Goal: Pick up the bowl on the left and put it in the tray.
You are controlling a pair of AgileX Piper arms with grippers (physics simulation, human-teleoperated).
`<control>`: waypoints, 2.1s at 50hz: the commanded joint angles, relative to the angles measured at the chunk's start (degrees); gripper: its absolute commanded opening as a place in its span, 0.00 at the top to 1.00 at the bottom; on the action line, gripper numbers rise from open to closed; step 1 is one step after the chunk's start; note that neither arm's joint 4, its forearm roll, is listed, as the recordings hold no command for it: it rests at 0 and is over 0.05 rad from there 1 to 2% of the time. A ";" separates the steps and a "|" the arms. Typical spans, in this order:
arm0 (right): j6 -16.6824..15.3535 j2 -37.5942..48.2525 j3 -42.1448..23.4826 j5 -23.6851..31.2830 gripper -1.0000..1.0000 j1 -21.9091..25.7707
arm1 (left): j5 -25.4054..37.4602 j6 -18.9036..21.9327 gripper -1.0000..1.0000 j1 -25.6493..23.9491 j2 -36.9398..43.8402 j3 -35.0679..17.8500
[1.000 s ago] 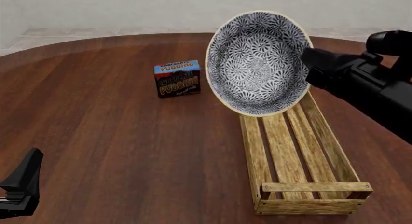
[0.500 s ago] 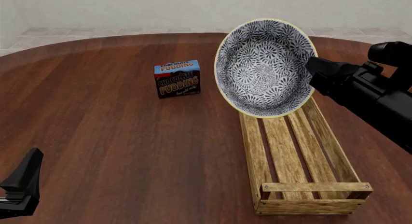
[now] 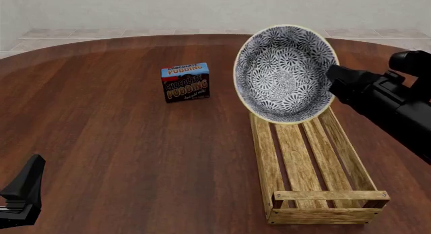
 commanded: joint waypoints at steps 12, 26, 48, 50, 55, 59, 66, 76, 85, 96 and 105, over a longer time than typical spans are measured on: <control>-0.11 -2.42 1.25 0.86 1.00 -1.66 | 0.00 0.00 0.00 0.00 0.00 0.00; -0.10 -0.81 2.25 -0.81 1.00 -4.04 | 0.00 0.00 0.00 0.00 0.00 0.00; 0.32 -0.31 3.83 -2.41 1.00 -5.80 | 0.00 0.00 0.00 0.00 0.00 0.00; 0.21 -0.22 3.84 -2.43 1.00 -6.07 | 0.00 0.00 0.00 0.00 0.00 0.00; 0.11 0.09 4.51 -2.78 1.00 -6.15 | 0.00 0.00 0.00 0.00 0.00 0.00; 0.01 0.25 4.90 -3.01 1.00 -6.17 | 0.00 0.00 0.00 0.00 0.00 0.00; -0.95 -0.39 5.18 -2.51 1.00 -6.00 | 0.00 0.00 0.00 0.00 0.00 0.00; -2.63 -2.72 5.31 -0.70 1.00 -5.69 | 0.00 0.00 0.00 0.00 0.00 0.00; -3.21 -3.82 6.08 -0.36 1.00 -6.24 | 0.00 0.00 0.00 0.00 0.00 0.00; -3.49 -4.53 7.25 -0.36 1.00 -7.16 | 0.00 0.00 0.00 0.00 0.00 0.00; -3.31 -4.51 8.15 -0.54 1.00 -7.53 | 0.00 0.00 0.00 0.00 0.00 0.00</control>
